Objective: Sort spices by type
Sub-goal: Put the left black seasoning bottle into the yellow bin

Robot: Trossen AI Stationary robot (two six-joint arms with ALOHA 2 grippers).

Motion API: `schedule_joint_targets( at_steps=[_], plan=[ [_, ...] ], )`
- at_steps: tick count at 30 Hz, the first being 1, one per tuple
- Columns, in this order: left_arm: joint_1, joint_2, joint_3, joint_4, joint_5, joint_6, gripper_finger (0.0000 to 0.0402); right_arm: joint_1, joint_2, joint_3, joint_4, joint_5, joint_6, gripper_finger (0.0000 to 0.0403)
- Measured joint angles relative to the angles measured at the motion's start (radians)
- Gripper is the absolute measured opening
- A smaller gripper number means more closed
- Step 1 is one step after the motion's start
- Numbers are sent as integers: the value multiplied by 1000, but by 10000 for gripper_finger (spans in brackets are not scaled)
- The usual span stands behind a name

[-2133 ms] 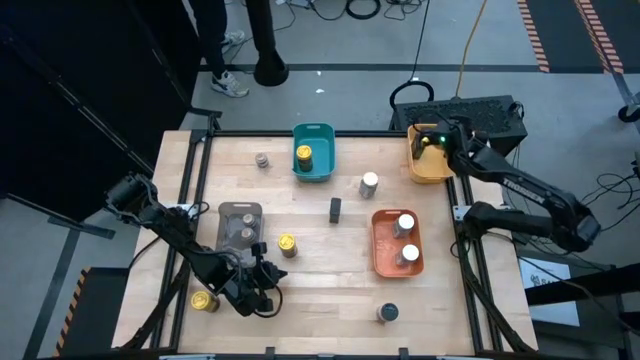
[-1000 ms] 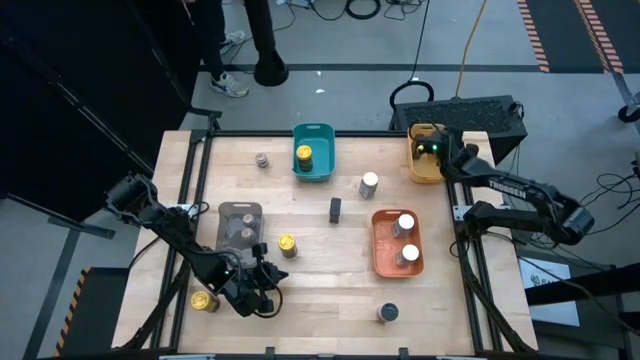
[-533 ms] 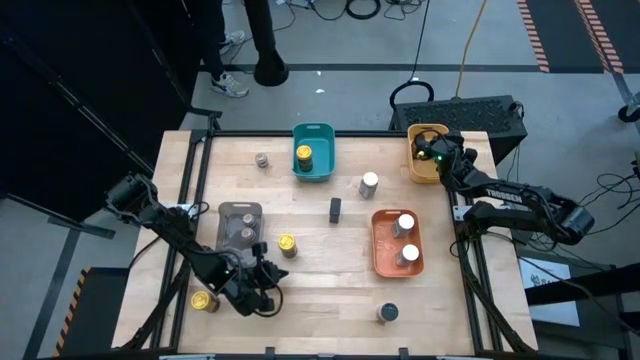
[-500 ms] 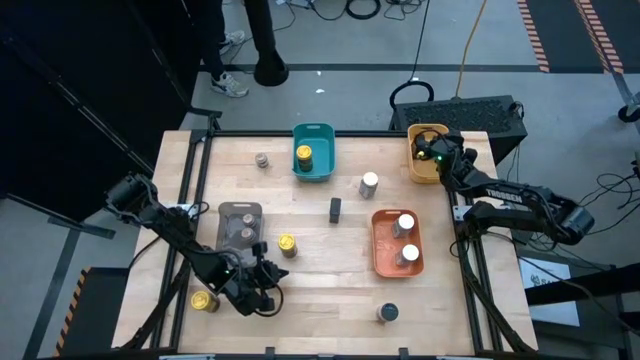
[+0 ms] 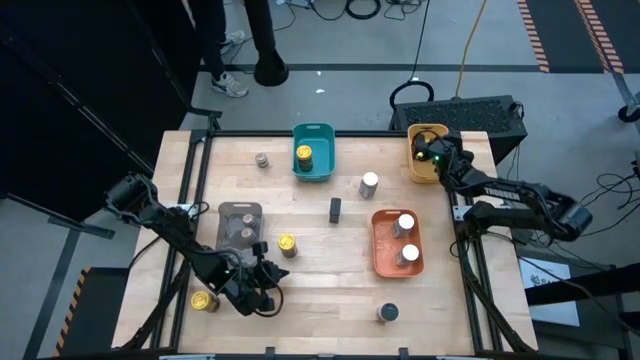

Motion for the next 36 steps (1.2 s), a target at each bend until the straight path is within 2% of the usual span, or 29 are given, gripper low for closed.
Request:
schedule_joint_targets(
  at_steps=[8, 20, 28, 36],
  plan=[
    [0, 0, 0, 0, 2, -1, 4, 1, 14, 0, -16, -8, -44, 237],
    [0, 0, 0, 0, 8, -4, 4, 3, -1, 0, 45, -2, -79, 243],
    [0, 0, 0, -4, 7, -7, 4, 12, -81, 0, 68, -1, -130, 243],
    [3, 0, 0, -10, -11, -7, 4, 113, -213, 0, 166, -2, -301, 244]
  ],
)
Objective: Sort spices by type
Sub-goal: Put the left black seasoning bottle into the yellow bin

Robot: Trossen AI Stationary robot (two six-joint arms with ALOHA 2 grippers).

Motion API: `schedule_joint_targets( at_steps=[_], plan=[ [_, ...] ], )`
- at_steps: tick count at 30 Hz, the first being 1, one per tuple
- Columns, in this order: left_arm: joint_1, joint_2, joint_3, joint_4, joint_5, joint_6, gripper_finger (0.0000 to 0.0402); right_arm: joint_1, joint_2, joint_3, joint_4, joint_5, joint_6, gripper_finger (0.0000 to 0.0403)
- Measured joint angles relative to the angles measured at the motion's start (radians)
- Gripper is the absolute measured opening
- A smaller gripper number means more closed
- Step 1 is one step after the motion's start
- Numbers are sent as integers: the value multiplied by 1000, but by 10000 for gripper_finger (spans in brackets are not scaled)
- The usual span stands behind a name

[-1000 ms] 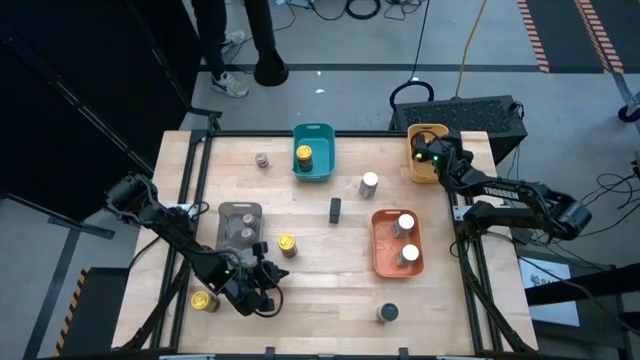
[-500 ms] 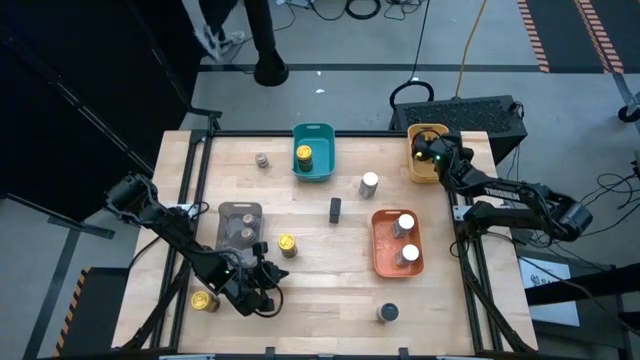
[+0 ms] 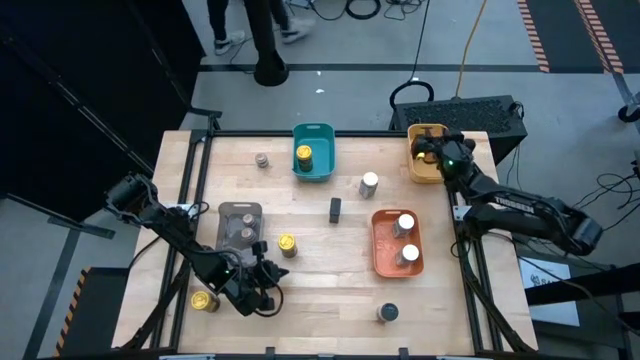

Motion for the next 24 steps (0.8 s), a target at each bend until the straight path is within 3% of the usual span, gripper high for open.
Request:
schedule_joint_targets(
  at_steps=[3, 7, 14, 17, 24],
  plan=[
    [9, 0, 0, -29, -1, -23, 4, 64, -46, 0, 28, -31, -36, 244],
    [16, 0, 0, -64, -3, -47, 4, 142, -71, 11, -8, -195, -16, 244],
    [17, 0, 0, -119, -4, -53, 4, 256, -60, 121, -232, -408, 76, 208],
    [17, 0, 0, -162, -5, -91, 4, 292, -42, 219, -412, -403, 82, 162],
    [17, 0, 0, -170, -12, -98, 4, 281, 63, 450, -1006, -205, 222, 15]
  ],
)
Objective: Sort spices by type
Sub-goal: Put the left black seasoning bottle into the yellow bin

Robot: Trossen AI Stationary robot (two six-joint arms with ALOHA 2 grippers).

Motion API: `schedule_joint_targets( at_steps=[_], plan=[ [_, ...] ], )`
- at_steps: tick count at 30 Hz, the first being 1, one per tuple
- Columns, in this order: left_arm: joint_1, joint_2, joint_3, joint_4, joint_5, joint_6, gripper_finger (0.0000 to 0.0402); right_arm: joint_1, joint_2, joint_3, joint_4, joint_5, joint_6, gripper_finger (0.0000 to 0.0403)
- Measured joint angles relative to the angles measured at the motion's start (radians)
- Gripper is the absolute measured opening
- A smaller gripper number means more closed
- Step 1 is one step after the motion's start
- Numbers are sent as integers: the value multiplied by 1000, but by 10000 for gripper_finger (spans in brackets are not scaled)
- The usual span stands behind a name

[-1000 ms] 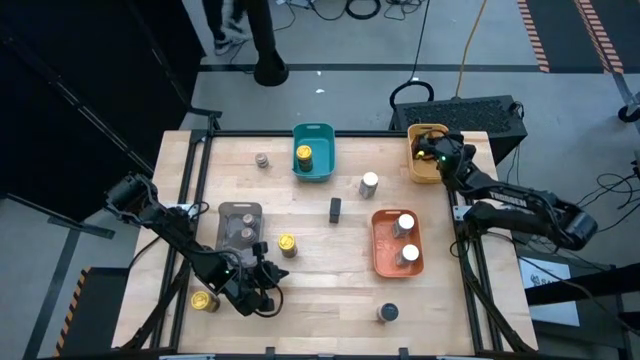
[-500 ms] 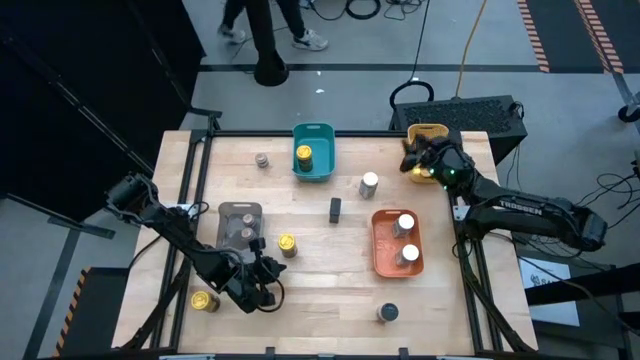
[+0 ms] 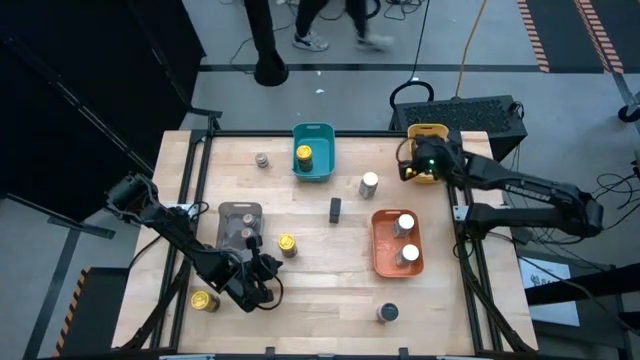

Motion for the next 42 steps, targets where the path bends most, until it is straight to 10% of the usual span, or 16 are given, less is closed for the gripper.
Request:
schedule_joint_targets(
  at_steps=[42],
  plan=[
    [-2, 0, 0, -18, -14, -31, 4, -283, 252, 15, -200, 86, 97, 0]
  ],
)
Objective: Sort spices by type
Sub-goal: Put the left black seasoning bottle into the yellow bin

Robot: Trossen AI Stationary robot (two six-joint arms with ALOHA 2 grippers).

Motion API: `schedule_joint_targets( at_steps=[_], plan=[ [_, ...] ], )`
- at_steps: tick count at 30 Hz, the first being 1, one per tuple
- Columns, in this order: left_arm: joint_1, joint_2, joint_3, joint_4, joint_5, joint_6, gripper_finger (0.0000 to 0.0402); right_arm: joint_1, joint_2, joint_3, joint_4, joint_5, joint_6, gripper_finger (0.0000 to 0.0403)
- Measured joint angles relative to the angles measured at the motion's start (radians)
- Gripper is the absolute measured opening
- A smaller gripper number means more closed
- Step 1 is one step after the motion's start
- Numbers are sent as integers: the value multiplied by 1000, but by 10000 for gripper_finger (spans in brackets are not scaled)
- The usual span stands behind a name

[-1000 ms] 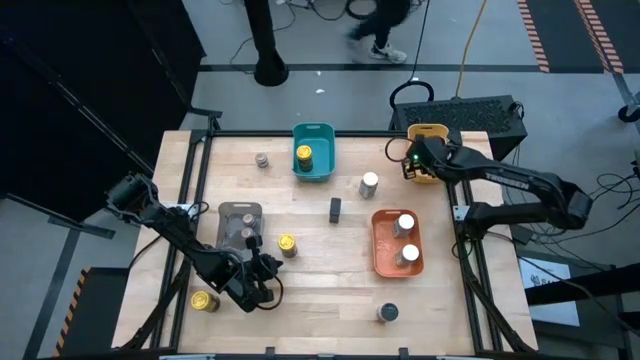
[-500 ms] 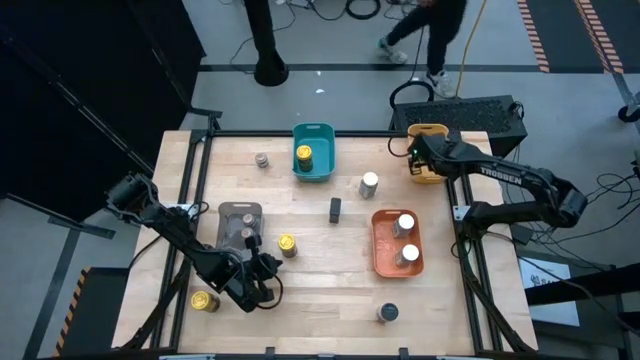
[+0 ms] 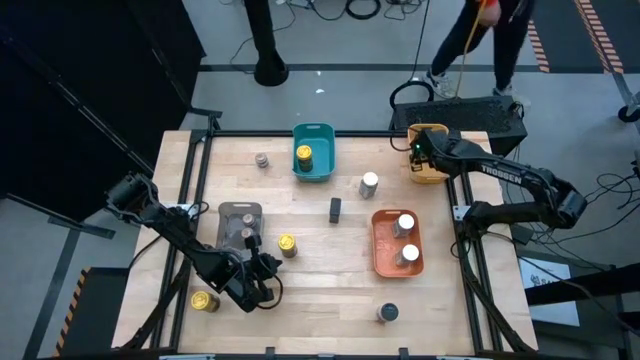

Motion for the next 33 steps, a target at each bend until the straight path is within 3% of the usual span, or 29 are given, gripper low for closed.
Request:
schedule_joint_targets(
  at_steps=[33],
  plan=[
    [0, 0, 0, -35, 0, -3, 4, -54, 0, 0, 79, 46, -87, 0]
  ],
)
